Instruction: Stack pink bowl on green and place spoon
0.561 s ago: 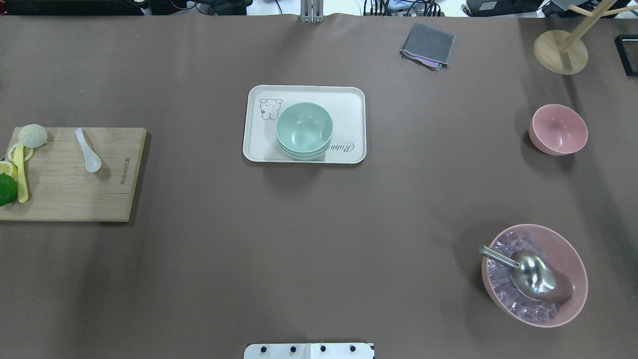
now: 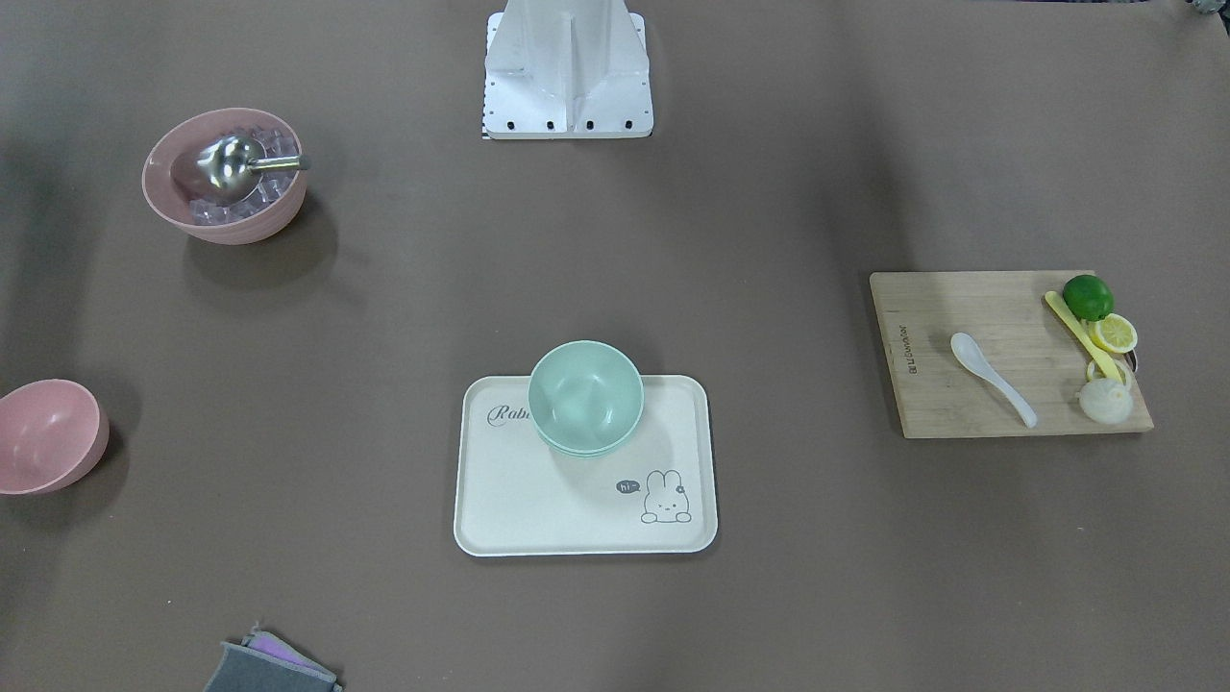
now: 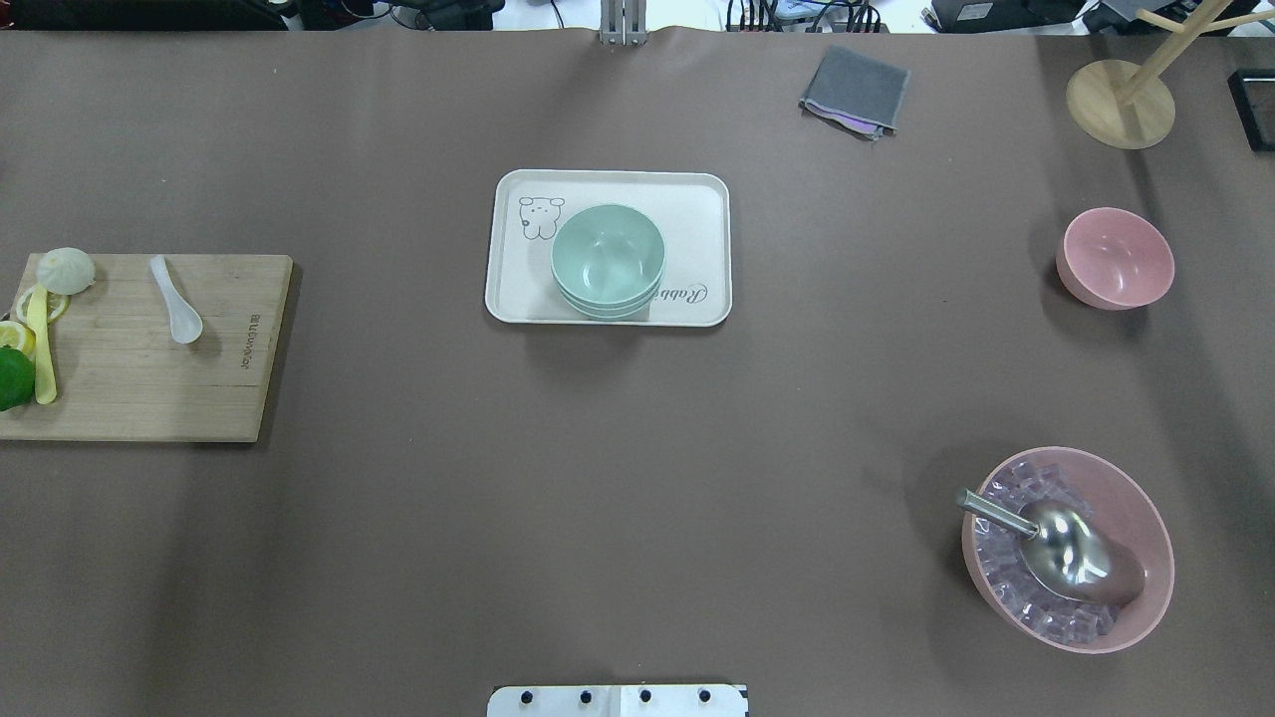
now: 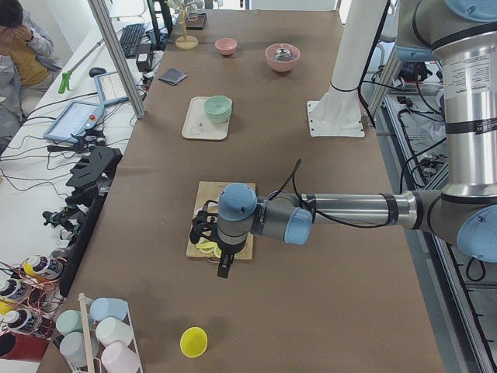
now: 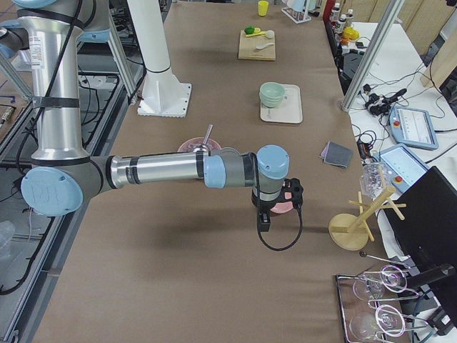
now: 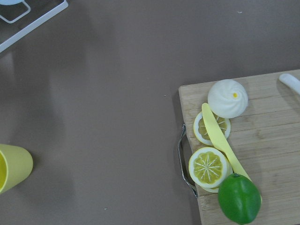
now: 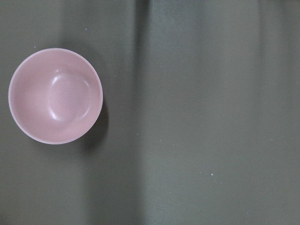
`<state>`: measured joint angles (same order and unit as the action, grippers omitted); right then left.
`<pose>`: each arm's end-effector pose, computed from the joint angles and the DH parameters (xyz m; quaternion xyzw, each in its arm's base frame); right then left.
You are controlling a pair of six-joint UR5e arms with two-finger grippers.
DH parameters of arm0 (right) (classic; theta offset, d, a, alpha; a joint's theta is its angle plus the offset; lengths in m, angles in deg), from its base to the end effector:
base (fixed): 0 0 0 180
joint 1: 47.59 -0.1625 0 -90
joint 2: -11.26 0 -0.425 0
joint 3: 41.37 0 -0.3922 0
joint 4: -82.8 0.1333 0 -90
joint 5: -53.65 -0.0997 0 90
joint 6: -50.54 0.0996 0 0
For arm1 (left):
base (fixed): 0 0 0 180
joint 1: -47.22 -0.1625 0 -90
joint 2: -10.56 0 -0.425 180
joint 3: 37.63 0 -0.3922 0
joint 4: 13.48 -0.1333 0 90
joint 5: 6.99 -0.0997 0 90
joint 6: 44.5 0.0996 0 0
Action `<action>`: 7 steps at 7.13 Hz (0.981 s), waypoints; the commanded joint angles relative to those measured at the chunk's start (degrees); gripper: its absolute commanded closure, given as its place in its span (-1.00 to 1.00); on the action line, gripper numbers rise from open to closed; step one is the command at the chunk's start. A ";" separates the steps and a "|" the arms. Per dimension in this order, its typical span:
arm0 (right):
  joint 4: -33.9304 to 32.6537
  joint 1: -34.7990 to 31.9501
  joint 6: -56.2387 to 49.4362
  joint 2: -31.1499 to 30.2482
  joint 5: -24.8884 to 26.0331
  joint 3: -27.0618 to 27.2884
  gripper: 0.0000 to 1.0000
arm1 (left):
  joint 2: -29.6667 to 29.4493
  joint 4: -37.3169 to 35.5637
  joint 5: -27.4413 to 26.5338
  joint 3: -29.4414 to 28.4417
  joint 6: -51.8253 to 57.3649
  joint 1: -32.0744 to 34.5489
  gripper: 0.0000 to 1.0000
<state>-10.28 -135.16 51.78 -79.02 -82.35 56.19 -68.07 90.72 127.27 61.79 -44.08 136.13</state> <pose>0.0408 -0.4936 0.5995 0.0212 -0.3913 -0.0239 0.9197 -0.0558 -0.4219 0.6411 0.0966 0.3751 0.0523 0.9204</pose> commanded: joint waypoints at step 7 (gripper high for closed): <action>0.09 1.44 0.51 -0.69 -3.03 0.70 -1.00 | 0.23 -0.93 7.68 0.43 -3.59 -0.05 -0.96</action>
<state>-10.20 -133.91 52.20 -79.67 -85.40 56.78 -67.92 89.78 134.16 62.38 -47.61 136.07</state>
